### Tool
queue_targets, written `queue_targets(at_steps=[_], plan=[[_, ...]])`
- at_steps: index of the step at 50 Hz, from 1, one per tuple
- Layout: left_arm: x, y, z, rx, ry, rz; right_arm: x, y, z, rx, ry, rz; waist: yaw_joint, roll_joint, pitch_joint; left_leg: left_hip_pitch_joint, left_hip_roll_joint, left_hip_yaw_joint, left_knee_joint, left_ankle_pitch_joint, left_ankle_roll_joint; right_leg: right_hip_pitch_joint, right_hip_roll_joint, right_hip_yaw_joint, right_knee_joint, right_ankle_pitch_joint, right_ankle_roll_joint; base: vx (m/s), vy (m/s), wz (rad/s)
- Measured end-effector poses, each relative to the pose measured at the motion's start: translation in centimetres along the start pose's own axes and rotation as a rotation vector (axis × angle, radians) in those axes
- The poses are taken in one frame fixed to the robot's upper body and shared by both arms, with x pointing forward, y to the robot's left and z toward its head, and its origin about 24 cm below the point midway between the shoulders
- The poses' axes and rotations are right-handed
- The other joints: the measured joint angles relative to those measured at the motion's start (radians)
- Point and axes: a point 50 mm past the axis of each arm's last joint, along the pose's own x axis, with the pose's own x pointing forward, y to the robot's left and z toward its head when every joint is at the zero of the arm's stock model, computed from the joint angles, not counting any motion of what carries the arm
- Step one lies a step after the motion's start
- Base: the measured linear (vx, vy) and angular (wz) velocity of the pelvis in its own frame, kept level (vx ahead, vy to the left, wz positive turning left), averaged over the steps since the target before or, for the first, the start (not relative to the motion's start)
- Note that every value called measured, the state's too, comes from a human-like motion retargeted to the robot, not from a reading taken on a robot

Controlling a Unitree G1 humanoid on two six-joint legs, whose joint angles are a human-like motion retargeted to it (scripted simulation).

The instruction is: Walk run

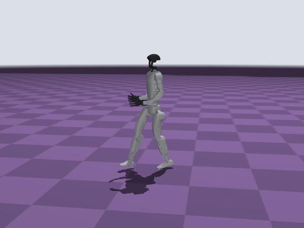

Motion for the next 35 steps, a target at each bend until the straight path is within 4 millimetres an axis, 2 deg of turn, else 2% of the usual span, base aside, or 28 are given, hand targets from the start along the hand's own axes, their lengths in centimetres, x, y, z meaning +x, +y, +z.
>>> queue_targets(at_steps=[2,3,5,7,8,9,12,15,20,22,25,28,30,31,33,35], plan=[[-1.3,-0.6,-1.3,-0.114,0.068,0.017,-0.1,-0.3,0.3,-0.041,0.003,0.000,-0.071,0.017,-0.005,0.008,0.006,-0.057,0.083,0.130,-0.091,0.017,-0.024,-0.061,0.073,0.050,0.002,0.93,-0.05,2.53],[-1.9,-0.8,-1.8,-0.164,0.095,0.027,-0.1,-0.2,0.3,-0.056,0.003,-0.003,-0.093,0.032,-0.009,-0.010,0.013,-0.067,0.148,0.226,-0.157,0.033,-0.020,-0.049,0.101,0.022,-0.021,1.05,-0.28,2.56],[-3.1,-1.4,-2.9,-0.235,0.146,0.019,-0.8,-0.4,0.1,-0.057,0.011,-0.047,-0.120,0.077,-0.018,-0.096,0.072,-0.032,0.339,0.407,-0.341,0.061,0.020,-0.009,0.163,-0.062,-0.080,0.80,-0.22,2.48],[-3.6,-2.4,-3.2,-0.267,0.167,0.004,-1.1,-0.9,-0.1,-0.028,0.016,-0.098,-0.097,0.063,-0.031,-0.214,0.142,0.115,0.533,0.512,-0.484,0.104,-0.058,-0.191,0.169,-0.104,-0.101,0.87,-0.23,1.97],[-3.6,-2.7,-3.2,-0.274,0.167,0.013,-0.9,-1.0,-0.2,-0.014,0.017,-0.109,-0.092,0.047,-0.038,-0.262,0.189,0.212,0.594,0.566,-0.510,0.131,-0.072,-0.228,0.153,-0.119,-0.116,0.91,-0.24,1.56],[-3.9,-2.7,-3.2,-0.278,0.167,0.027,-0.7,-1.0,-0.3,-0.010,0.019,-0.114,-0.079,0.031,-0.043,-0.301,0.202,0.270,0.632,0.548,-0.481,0.158,-0.078,-0.253,0.138,-0.131,-0.130,0.78,-0.20,1.25],[-5.0,-2.6,-3.3,-0.280,0.174,0.071,0.1,-1.1,-0.2,-0.031,0.021,-0.123,-0.013,-0.008,-0.042,-0.424,0.174,0.365,0.708,0.351,-0.322,0.232,-0.075,-0.291,0.095,-0.149,-0.162,0.81,-0.15,0.62],[-6.2,-2.1,-3.3,-0.261,0.190,0.125,1.3,-1.4,0.8,-0.082,-0.008,-0.133,0.089,-0.060,-0.035,-0.576,0.176,0.485,0.722,0.197,-0.264,0.299,-0.082,-0.319,0.045,-0.171,-0.169,0.72,-0.18,0.25],[-7.3,-0.4,-2.7,-0.216,0.171,0.206,2.9,-1.6,3.2,-0.092,-0.119,-0.081,0.203,-0.080,-0.011,-0.788,0.270,0.609,0.597,-0.032,-0.110,0.400,-0.003,-0.398,0.007,-0.253,-0.182,0.76,-0.26,0.68],[-7.2,0.0,-2.3,-0.214,0.154,0.246,3.7,-2.0,3.9,-0.057,-0.147,-0.055,0.230,-0.082,0.006,-0.843,0.287,0.652,0.514,-0.093,-0.062,0.436,0.032,-0.434,-0.001,-0.273,-0.185,0.86,-0.19,0.71],[-6.9,0.4,-2.0,-0.233,0.130,0.348,4.6,-2.1,4.3,-0.024,-0.163,-0.021,0.259,-0.091,0.015,-0.905,0.296,0.704,0.412,-0.196,-0.022,0.480,0.074,-0.469,0.001,-0.270,-0.190,0.97,-0.17,0.36],[-6.6,1.0,-1.6,-0.251,0.095,0.444,4.5,-2.0,4.1,-0.043,-0.168,-0.029,0.318,-0.143,0.020,-0.908,0.296,0.752,0.349,-0.223,-0.069,0.512,0.065,-0.454,0.036,-0.152,-0.136,1.18,-0.17,-0.30],[-6.1,1.4,-1.4,-0.249,0.075,0.479,4.1,-1.8,3.6,-0.058,-0.155,-0.036,0.348,-0.179,0.015,-0.884,0.296,0.769,0.358,-0.202,-0.016,0.523,0.043,-0.447,0.077,0.009,-0.065,1.20,-0.10,-0.17],[-5.7,1.5,-1.3,-0.243,0.068,0.478,3.8,-1.7,3.2,-0.056,-0.138,-0.041,0.339,-0.184,0.001,-0.856,0.283,0.777,0.377,-0.283,-0.006,0.521,0.036,-0.475,0.111,0.127,-0.025,1.52,-0.03,0.50],[-4.9,2.0,-0.8,-0.224,0.038,0.475,2.9,-1.5,2.3,-0.049,-0.103,-0.041,0.309,-0.175,-0.008,-0.836,0.258,0.684,0.416,-0.359,-0.024,0.504,0.047,-0.438,0.225,0.355,0.030,1.89,-0.02,1.20],[-3.8,2.8,0.1,-0.195,-0.012,0.471,1.6,-1.0,1.5,-0.040,-0.070,-0.026,0.208,-0.141,0.019,-0.767,0.198,0.556,0.445,-0.419,-0.041,0.418,0.085,-0.424,0.536,0.456,0.018,1.37,-0.16,2.42]])
